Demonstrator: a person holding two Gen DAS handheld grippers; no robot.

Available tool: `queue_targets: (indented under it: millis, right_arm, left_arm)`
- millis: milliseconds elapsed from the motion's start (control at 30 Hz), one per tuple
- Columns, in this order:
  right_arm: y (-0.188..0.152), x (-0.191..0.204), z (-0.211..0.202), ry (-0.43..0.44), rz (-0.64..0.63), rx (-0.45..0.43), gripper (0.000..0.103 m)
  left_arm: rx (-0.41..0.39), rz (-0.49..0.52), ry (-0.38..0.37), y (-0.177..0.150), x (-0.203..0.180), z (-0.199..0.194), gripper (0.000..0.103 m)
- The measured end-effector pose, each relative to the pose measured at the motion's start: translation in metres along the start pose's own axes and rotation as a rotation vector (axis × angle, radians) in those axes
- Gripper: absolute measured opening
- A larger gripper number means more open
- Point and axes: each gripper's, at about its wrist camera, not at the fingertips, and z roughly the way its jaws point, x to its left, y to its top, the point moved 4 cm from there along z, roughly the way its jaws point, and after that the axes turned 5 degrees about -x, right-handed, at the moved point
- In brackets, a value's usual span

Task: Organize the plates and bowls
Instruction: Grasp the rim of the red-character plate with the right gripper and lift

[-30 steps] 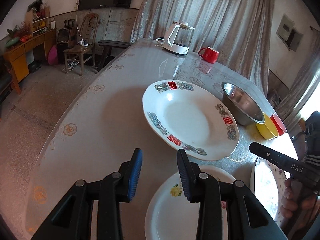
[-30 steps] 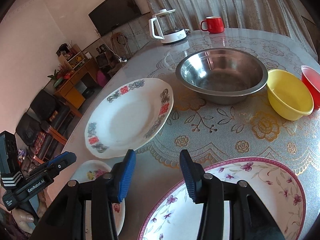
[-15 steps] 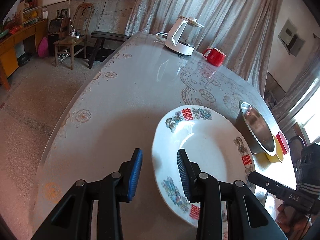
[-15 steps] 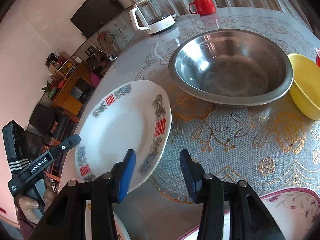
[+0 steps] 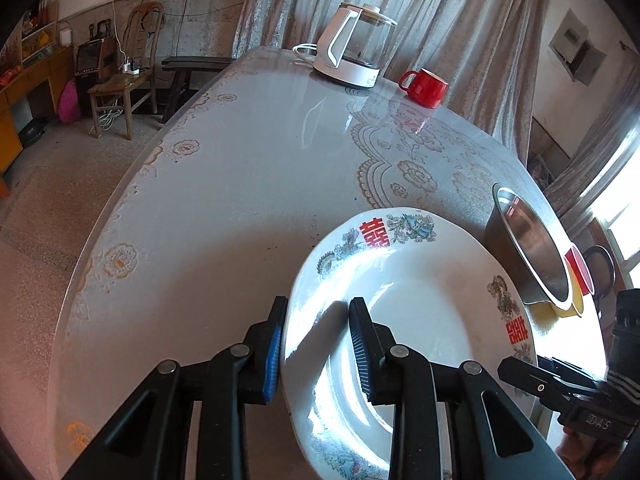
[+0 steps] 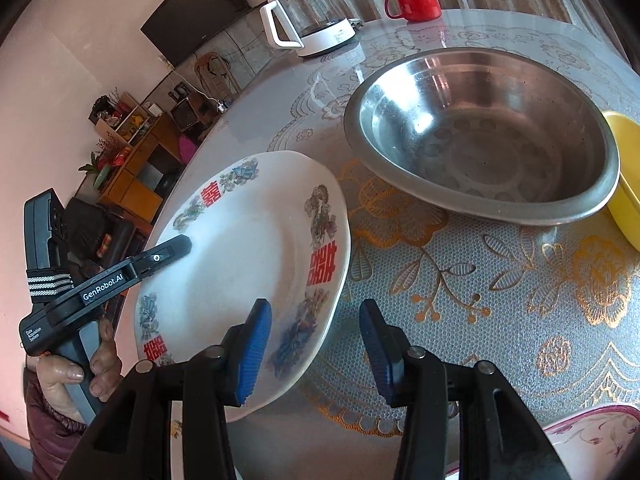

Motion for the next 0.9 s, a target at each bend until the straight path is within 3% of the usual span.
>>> queue_targets:
  millis: [200, 367, 533, 667, 900]
  right_arm:
    - [0.001, 0.005, 0.003, -0.009, -0.028, -0.005, 0.046]
    - [0.003, 0.011, 0.007, -0.018, -0.074, -0.004, 0.046]
    - [0.003, 0.018, 0.012, -0.037, -0.130, 0.003, 0.047]
    - [0.005, 0.016, 0.012, -0.030, -0.145, 0.007, 0.047]
    - [0.004, 0.017, 0.012, -0.024, -0.162, 0.013, 0.049]
  left_arm:
    - [-0.002, 0.006, 0.004, -0.006, -0.002, -0.005, 0.029]
    - [0.001, 0.067, 0.004, -0.016, -0.008, -0.013, 0.029]
    - [0.023, 0.029, -0.003, -0.014, -0.007, -0.004, 0.031]
    - [0.009, 0.062, 0.033, -0.017, -0.014, -0.004, 0.034]
    - [0.030, 0.083, 0.005, -0.023, -0.012, -0.011, 0.032]
